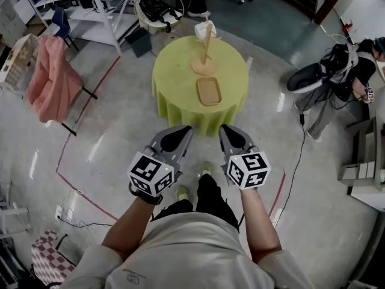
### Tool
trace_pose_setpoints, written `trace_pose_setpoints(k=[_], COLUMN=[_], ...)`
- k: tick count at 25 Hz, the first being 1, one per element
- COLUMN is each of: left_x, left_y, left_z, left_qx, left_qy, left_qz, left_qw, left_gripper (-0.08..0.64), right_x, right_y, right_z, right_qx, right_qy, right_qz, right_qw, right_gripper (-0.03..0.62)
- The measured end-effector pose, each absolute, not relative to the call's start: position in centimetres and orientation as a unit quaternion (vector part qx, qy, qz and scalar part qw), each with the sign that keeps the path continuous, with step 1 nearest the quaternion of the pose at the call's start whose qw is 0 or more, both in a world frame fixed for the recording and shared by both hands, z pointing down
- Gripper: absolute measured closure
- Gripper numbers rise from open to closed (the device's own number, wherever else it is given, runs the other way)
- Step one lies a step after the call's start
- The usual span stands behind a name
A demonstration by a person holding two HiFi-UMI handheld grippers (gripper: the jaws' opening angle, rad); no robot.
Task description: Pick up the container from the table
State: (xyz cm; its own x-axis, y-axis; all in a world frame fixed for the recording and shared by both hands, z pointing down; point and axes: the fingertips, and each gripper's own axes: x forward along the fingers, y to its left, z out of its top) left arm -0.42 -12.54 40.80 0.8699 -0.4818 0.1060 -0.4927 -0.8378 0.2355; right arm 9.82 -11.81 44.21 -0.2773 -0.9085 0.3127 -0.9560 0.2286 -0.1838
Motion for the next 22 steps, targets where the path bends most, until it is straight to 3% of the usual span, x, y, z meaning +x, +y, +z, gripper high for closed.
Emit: trace_pose_setpoints(k=[13, 22], left_x=[4.6, 6.4], left_y=[-22.4, -23.5], left_z=[45.4, 48.4], left_qx=[0.949, 0.935], left_qy=[-0.277, -0.303], left_qz=[0.041, 0.06], left_qw=[0.142, 0.172], left_gripper=[0.554, 0.554], right_x=[11.6, 12.6], right_y=[-22.9, -23.4], right_z=[54.1, 61.9], right_qx=[0.496, 0.416], right_qy=[-0.821, -0.816], right_qz=[0.12, 0.092], right_qw=[0.255, 0.39], right_gripper=[0.572, 0.523])
